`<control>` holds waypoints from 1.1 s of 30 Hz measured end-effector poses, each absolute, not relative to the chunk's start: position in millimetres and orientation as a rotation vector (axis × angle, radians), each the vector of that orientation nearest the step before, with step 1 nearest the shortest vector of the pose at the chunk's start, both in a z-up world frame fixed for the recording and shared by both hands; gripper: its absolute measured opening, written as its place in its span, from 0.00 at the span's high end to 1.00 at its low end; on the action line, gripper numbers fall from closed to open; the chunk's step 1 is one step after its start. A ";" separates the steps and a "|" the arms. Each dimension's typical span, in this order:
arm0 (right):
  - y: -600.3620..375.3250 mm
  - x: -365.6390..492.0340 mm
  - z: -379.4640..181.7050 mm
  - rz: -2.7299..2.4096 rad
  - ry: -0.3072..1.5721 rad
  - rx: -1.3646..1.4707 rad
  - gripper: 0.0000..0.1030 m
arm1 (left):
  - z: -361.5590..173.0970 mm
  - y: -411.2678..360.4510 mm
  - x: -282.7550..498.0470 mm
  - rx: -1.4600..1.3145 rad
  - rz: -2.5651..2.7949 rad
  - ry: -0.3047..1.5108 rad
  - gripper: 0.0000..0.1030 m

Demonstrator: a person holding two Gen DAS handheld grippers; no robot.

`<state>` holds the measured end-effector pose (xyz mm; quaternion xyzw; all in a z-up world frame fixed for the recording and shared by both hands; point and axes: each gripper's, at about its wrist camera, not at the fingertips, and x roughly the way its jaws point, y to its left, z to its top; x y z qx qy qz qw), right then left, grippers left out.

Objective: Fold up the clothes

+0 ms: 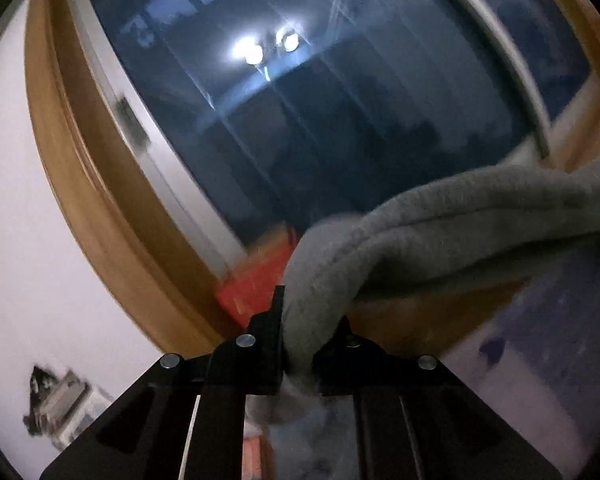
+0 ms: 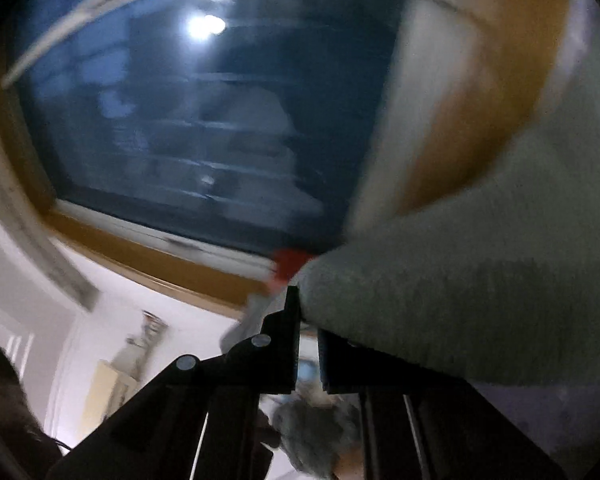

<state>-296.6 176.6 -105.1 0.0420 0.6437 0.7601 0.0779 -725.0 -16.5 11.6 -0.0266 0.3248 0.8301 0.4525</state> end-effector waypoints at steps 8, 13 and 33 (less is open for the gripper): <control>151.2 -350.8 -215.5 1.867 2.159 -0.508 0.92 | -113.9 -50.4 -819.3 -0.835 2.099 0.694 0.51; 147.5 -355.6 -213.1 1.841 2.129 -0.589 0.82 | -93.3 -82.3 -854.8 -1.034 2.061 0.217 0.32; 148.5 -335.6 -203.1 1.947 2.107 -0.674 0.66 | -84.6 45.3 -891.7 -1.195 1.830 0.415 0.94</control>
